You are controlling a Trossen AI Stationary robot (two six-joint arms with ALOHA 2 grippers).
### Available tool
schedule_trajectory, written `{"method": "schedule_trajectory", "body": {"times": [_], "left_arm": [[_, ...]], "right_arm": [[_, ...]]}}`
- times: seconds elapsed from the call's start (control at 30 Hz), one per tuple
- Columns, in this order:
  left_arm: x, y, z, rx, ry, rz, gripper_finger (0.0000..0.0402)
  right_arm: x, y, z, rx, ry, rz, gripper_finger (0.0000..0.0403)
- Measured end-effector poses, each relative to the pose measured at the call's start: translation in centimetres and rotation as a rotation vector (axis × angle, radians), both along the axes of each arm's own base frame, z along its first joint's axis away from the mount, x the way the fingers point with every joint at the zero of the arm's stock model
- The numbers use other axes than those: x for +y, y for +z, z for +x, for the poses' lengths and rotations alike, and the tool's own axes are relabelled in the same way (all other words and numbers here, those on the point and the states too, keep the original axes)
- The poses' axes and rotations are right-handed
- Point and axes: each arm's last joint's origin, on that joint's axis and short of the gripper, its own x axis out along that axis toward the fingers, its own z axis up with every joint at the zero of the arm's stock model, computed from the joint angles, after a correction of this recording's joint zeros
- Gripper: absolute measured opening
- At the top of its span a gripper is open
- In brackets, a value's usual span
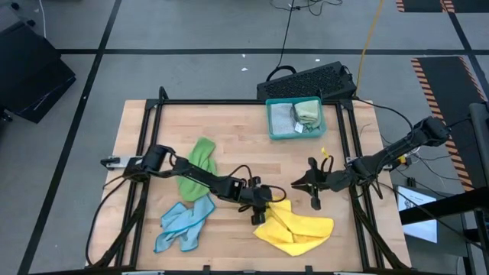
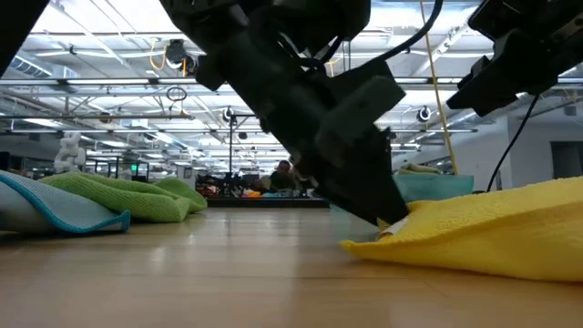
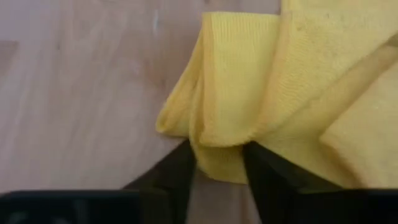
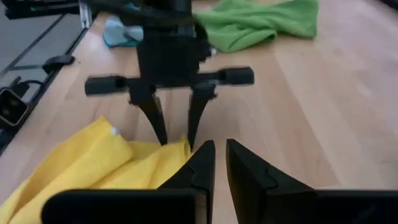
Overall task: Fold microfiber towels
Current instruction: Fold the yellow microfiber cloth
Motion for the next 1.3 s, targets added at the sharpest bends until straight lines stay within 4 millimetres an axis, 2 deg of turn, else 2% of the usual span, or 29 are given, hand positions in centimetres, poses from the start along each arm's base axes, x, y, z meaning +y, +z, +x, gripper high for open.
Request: {"method": "schedule_trajectory", "body": {"times": [0.13, 0.17, 0.27, 0.4, 0.57, 0.67, 0.9, 1.0, 1.13, 1.3], "left_arm": [[-0.4, 0.4, -0.4, 0.003, -0.012, 0.071, 0.0028], [-0.6, 0.6, -0.5, 0.005, -0.018, 0.087, 0.0015], [-1.1, 1.9, -1.0, -0.012, -0.02, 0.147, 0.0012], [-2.2, 5.0, -2.1, -0.029, 0.014, 0.271, 0.0005], [-4.1, 8.5, -4.8, -0.039, 0.065, 0.44, 0.0004], [-5.1, 9.8, -6.2, -0.038, 0.081, 0.494, 0.0006], [-6.7, 10.3, -8.6, 0.007, 0.079, 0.621, 0.0004], [-6.5, 10.7, -8.6, -0.009, 0.103, 0.636, 0.001], [-6.5, 11.6, -8.8, -0.04, 0.122, 0.626, 0.0006], [-6.8, 11.7, -9.0, -0.049, 0.121, 0.62, 0.001]], "right_arm": [[-0.1, 0.0, 0.0, -0.007, -0.032, -0.041, 0.0034], [-0.2, -0.1, -0.1, -0.009, -0.052, -0.042, 0.0034], [-0.4, -1.0, -0.4, 0.002, -0.106, -0.005, 0.0034], [-0.6, -2.2, -0.7, -0.015, -0.165, 0.114, 0.0034], [0.1, -3.3, -0.9, -0.057, -0.165, 0.222, 0.0034], [0.8, -3.7, -0.5, -0.064, -0.137, 0.235, 0.0042], [2.2, -4.4, 0.7, -0.016, -0.045, 0.206, 0.0106], [2.5, -4.5, 1.1, -0.006, -0.031, 0.216, 0.0138], [3.2, -3.8, 2.3, -0.083, 0.0, 0.206, 0.0175], [4.1, -3.2, 4.2, -0.134, -0.02, 0.119, 0.0199]]}}
